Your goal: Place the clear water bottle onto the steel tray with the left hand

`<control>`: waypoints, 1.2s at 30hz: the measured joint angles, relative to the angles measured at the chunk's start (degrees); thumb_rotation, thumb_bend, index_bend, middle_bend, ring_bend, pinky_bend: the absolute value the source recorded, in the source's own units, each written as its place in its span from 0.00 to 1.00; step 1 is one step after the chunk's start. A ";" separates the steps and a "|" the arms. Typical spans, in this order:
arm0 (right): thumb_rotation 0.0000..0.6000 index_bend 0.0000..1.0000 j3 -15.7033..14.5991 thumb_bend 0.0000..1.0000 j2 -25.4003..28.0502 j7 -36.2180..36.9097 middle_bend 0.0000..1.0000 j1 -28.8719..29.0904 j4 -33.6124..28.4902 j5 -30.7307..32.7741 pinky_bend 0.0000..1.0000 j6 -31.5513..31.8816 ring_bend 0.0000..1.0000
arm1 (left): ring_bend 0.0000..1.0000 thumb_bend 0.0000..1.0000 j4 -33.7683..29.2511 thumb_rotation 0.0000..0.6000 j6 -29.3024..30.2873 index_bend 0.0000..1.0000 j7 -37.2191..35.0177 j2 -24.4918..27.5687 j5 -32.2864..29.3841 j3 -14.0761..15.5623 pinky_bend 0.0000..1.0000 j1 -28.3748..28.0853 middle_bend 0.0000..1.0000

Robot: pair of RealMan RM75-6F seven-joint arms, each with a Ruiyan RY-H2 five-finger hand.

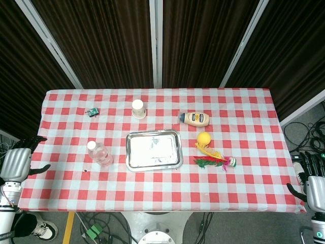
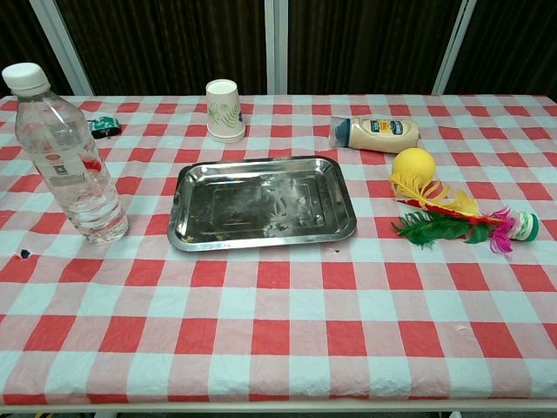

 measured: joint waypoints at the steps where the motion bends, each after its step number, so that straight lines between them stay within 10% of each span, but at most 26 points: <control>1: 1.00 0.00 0.01 0.10 0.01 0.13 0.06 0.00 -0.02 -0.01 0.00 0.00 0.00 | 0.20 0.06 -0.07 1.00 0.06 0.32 -0.03 0.01 -0.05 -0.12 0.24 -0.03 0.33; 16: 1.00 0.00 0.35 0.10 -0.12 1.24 0.06 0.04 0.66 1.05 0.00 -0.84 0.00 | 0.20 0.06 -4.52 1.00 -1.59 0.31 -10.11 -1.29 -3.19 -1.45 0.24 0.36 0.33; 36: 1.00 0.00 0.35 0.10 -0.34 1.83 0.06 0.25 1.34 1.69 0.00 -2.06 0.00 | 0.19 0.00 0.26 1.00 -5.99 0.26 -25.57 -22.62 -12.57 -7.65 0.24 -1.43 0.30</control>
